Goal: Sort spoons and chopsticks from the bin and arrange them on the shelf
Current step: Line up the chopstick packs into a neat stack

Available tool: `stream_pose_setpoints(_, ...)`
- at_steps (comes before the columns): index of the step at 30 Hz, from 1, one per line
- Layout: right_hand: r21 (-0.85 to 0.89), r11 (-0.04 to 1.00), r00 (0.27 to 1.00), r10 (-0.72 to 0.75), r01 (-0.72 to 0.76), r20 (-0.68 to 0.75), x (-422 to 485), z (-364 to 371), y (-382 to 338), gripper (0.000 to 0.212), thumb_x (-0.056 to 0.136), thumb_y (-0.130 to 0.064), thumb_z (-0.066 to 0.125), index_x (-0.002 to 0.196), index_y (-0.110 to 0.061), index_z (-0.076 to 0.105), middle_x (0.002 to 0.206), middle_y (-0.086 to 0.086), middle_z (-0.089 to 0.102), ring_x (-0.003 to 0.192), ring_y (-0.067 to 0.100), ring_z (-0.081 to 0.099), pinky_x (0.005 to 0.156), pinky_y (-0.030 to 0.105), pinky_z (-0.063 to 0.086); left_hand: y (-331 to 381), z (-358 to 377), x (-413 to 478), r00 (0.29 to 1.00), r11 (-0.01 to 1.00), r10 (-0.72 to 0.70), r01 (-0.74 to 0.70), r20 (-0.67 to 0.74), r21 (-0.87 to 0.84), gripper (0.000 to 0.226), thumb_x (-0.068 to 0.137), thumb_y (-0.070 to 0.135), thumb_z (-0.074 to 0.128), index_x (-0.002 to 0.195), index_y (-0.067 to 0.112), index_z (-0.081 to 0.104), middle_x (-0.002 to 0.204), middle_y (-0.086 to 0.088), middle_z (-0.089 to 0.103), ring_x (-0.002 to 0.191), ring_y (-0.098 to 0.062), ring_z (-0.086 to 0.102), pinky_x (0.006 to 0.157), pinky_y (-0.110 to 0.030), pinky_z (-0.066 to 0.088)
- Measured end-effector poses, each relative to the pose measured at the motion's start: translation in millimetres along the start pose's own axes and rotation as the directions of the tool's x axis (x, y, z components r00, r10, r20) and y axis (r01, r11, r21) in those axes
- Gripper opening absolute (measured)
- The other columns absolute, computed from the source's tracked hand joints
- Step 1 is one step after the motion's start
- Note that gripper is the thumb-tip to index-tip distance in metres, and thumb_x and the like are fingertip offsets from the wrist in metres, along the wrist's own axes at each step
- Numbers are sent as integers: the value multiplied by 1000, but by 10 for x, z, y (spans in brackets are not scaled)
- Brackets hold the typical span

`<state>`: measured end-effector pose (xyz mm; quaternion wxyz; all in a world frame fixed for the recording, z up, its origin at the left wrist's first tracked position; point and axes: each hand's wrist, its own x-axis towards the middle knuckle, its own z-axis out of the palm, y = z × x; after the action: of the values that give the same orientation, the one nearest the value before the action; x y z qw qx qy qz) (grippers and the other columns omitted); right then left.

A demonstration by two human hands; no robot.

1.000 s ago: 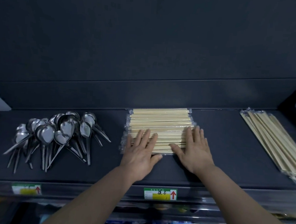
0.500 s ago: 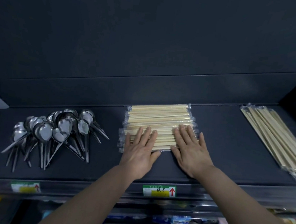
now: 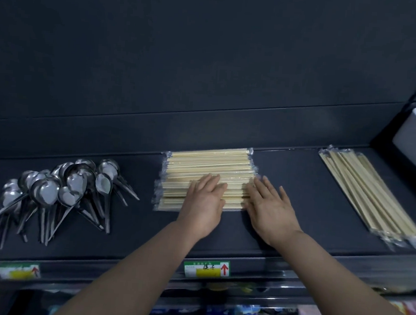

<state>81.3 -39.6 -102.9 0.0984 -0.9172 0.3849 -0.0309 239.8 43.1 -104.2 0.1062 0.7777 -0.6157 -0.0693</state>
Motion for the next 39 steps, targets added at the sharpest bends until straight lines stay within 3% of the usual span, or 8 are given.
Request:
stream_pose_setpoints(6, -39, 989, 983, 137, -142, -118, -235, -181, 745, 45, 101, -28, 37, 145, -19, 39, 152, -1, 37, 144, 18, 25, 116, 39, 20, 739, 118, 372, 989, 991, 112, -118, -92, -58, 35, 99, 18, 44, 132, 22, 56, 134, 6, 54, 123, -16, 40, 104, -31, 34)
stream_pose_setpoints(14, -70, 924, 922, 364, -375, -134, -539, -555, 1820, 53, 92, -14, 43, 144, -17, 36, 149, 1, 37, 142, 20, 26, 112, 38, 25, 1850, 389, 916, 983, 976, 183, -178, 33, -123, 34, 98, 19, 47, 131, 17, 55, 127, -2, 61, 116, -21, 53, 98, -34, 44)
stream_pose_setpoints(18, -18, 915, 911, 400, -403, -98, -563, -631, 2190, 56, 90, -11, 44, 145, -18, 32, 152, 0, 32, 141, 20, 25, 106, 36, 30, 2296, 467, 1151, 994, 939, -6, 45, 114, -342, 36, 95, 19, 54, 129, 9, 55, 116, -7, 66, 109, -24, 60, 90, -34, 50)
stream_pose_setpoints(23, 62, 935, 930, 354, -349, -97, -569, -573, 2425, 28, 89, -9, 44, 112, -21, 55, 120, -2, 58, 109, 23, 47, 76, 33, 36, 2664, 553, 1498, 941, 793, -294, 338, 167, -508, 26, 85, 32, 66, 91, 8, 61, 88, -6, 69, 85, -25, 67, 70, -33, 54)
stream_pose_setpoints(26, 105, 966, 963, 248, -237, -107, -587, -536, 2518, 30, 95, -15, 43, 119, -26, 58, 122, -9, 59, 113, 19, 45, 79, 32, 38, 2844, 539, 1600, 897, 692, -368, 441, 246, -572, 39, 81, 44, 71, 71, 14, 50, 75, -2, 61, 76, -24, 65, 67, -32, 55)
stream_pose_setpoints(31, 139, 968, 973, 222, -211, -69, -623, -582, 2645, 43, 96, -17, 43, 137, -30, 49, 137, -11, 52, 123, 17, 42, 92, 36, 40, 2964, 584, 1684, 871, 678, -413, 489, 266, -549, 32, 81, 36, 71, 71, 14, 51, 69, 0, 56, 65, -18, 56, 59, -27, 46)
stream_pose_setpoints(35, 105, 969, 967, 234, -224, -97, -610, -594, 2686, 42, 93, -10, 45, 129, -29, 54, 130, -8, 55, 114, 18, 46, 82, 33, 38, 2883, 580, 1718, 845, 556, -444, 520, 298, -648, 21, 84, 26, 66, 86, 7, 56, 78, -6, 60, 71, -22, 60, 67, -33, 52)
stream_pose_setpoints(39, 138, 957, 942, 278, -255, -186, -544, -660, 2647, 36, 95, -11, 42, 127, -20, 56, 132, -2, 53, 122, 21, 44, 91, 34, 38, 2745, 485, 1685, 848, 483, -454, 492, 273, -724, 22, 91, 21, 57, 104, 2, 56, 91, -10, 61, 77, -22, 57, 69, -33, 48)
